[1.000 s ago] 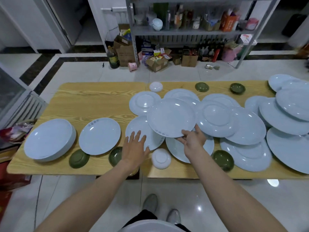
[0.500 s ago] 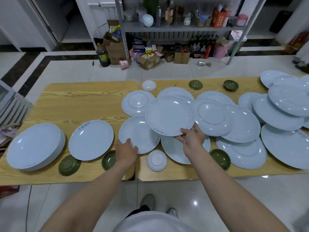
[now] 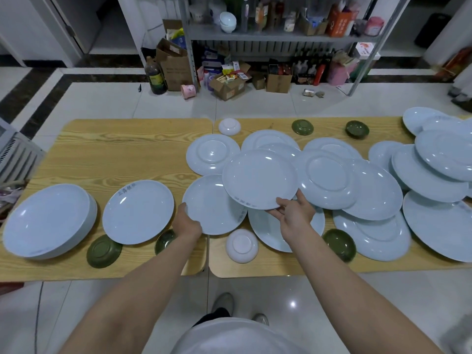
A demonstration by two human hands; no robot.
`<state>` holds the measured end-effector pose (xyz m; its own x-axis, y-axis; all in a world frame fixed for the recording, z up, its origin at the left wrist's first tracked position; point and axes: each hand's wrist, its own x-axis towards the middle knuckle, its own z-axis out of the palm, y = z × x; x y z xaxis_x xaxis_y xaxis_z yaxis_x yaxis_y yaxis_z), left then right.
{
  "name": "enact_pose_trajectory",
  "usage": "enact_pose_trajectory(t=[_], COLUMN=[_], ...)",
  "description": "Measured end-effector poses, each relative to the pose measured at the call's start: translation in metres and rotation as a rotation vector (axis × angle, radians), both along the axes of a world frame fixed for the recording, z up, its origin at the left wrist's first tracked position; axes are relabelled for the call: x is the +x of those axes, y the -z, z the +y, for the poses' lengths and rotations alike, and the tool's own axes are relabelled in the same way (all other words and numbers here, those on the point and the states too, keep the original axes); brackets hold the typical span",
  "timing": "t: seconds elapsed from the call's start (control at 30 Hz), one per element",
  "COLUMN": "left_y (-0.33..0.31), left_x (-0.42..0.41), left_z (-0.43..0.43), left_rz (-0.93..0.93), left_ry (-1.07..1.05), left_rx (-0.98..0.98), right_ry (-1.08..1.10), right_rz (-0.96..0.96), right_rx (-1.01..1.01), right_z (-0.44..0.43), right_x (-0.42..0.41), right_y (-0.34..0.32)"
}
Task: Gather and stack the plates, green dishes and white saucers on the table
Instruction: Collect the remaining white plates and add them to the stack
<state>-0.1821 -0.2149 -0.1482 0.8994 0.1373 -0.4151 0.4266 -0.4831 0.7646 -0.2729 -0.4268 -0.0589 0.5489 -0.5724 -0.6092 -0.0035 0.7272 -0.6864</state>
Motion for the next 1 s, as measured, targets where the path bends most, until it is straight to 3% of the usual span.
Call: enact_pose_trajectory(t=[0.53,0.8,1.0], left_y=[-0.026,-0.059,-0.073], left_x=[-0.001,-0.028,-0.058], left_z=[0.022,0.052,0.087], left_rz=[-0.068,-0.112,-0.173], left_ry=[-0.273,-0.450,-0.548], left_rx=[-0.312,-0.533,-0.582], right_ry=[-0.078,-0.168,-0.294], right_rz=[-0.065,-0.132,-0.199], right_rx=[-0.016,-0.030,-0.027], right_z=[0.019,0.046,0.083], right_x=[0.005,0.000,-0.005], right_y=[-0.022,-0.038,-0.046])
